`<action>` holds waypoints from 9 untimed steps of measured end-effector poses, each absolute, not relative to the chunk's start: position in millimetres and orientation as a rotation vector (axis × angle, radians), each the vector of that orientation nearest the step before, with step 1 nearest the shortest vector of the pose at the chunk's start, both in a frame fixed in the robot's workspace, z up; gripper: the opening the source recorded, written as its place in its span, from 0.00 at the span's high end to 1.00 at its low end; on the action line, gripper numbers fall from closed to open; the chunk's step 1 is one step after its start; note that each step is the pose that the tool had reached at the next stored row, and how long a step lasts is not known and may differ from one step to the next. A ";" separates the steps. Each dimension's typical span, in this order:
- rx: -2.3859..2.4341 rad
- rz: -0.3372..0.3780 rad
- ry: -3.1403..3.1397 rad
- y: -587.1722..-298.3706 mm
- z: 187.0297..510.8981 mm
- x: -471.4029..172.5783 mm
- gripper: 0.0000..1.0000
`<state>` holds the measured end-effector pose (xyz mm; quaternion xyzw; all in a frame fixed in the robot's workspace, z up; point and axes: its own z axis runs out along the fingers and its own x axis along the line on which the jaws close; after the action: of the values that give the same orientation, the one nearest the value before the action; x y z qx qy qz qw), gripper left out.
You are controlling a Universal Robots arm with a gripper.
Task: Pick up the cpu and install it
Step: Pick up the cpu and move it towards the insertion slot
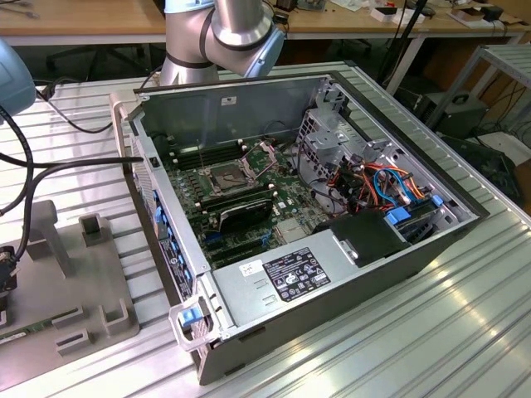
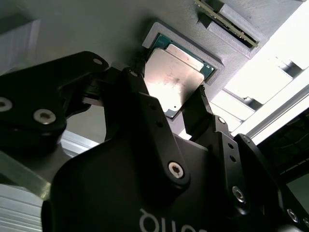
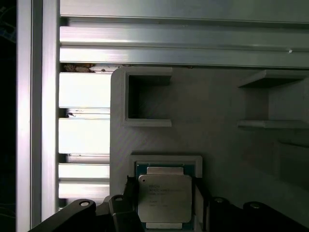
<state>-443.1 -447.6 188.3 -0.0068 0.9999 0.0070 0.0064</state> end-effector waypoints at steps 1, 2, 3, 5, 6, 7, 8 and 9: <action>-0.021 0.022 3.129 -447.6 188.4 -443.1 0.45; -0.021 0.022 3.129 -447.6 188.4 -443.1 0.45; -0.021 0.022 3.128 -447.6 188.4 -443.1 0.45; -0.021 0.022 3.128 -447.6 188.5 -443.1 0.45; -0.021 0.022 3.128 -447.6 188.5 -443.1 0.45; -0.021 0.022 3.128 -447.6 188.5 -443.1 0.45; -0.021 0.022 3.128 -447.6 188.6 -443.1 0.45; -0.021 0.022 3.129 -447.6 188.6 -443.1 0.45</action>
<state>-443.1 -447.6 188.6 -0.0068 0.9999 0.0071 0.0065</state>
